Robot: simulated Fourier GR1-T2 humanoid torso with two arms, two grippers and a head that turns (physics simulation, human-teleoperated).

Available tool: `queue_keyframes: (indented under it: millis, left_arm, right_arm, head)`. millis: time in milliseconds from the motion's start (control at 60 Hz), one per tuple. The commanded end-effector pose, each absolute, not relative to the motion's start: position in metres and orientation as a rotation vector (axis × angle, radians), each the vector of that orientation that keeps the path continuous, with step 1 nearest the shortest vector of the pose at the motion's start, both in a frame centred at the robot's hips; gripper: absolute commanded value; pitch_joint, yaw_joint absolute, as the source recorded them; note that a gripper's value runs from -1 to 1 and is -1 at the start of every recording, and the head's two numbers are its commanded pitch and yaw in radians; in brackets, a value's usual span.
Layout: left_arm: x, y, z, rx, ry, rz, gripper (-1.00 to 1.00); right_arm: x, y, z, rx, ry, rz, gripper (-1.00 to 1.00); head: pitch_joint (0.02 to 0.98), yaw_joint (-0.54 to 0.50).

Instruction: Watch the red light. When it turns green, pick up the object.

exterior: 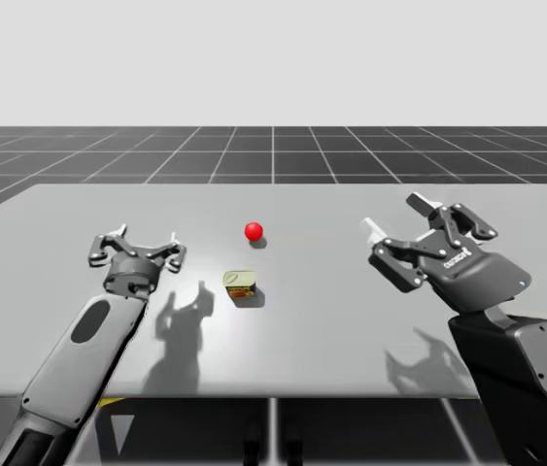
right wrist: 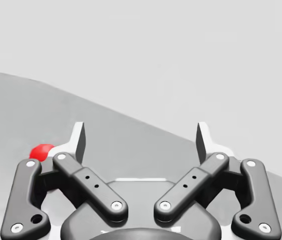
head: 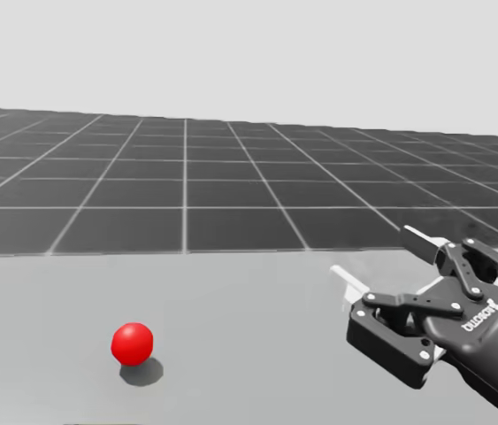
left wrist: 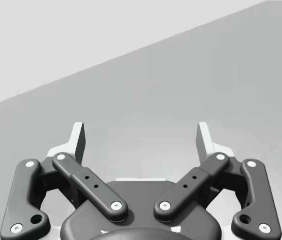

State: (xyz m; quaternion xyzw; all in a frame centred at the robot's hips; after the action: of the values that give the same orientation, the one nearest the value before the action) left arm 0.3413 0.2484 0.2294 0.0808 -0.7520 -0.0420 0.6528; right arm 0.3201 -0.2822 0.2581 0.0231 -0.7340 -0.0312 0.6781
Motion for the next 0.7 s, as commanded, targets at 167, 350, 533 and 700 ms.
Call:
queue_keyframes:
  millis: [167, 350, 533, 700]
  left_arm:
    - [0.3531, 0.2572, 0.2106, 0.221, -1.649, -0.106, -1.0]
    - [0.3536, 0.257, 0.2097, 0.225, -1.643, -0.112, -1.0]
    - [0.3543, 0.2569, 0.209, 0.228, -1.639, -0.125, -1.0]
    - [0.3545, 0.2567, 0.2088, 0.226, -1.638, -0.134, -1.0]
  right_arm:
    - [0.3276, -0.2948, 0.2434, 0.061, -1.603, -0.091, -1.0]
    - [0.3273, -0.294, 0.2455, 0.047, -1.615, -0.103, -1.0]
    - [0.3277, -0.2905, 0.2437, 0.035, -1.616, -0.078, -1.0]
    - [0.3272, -0.2901, 0.2437, 0.035, -1.615, -0.072, -1.0]
  head:
    - [0.074, 0.01]
    - [0.253, 0.01]
    - [0.397, 0.0]
    - [0.504, 0.03]
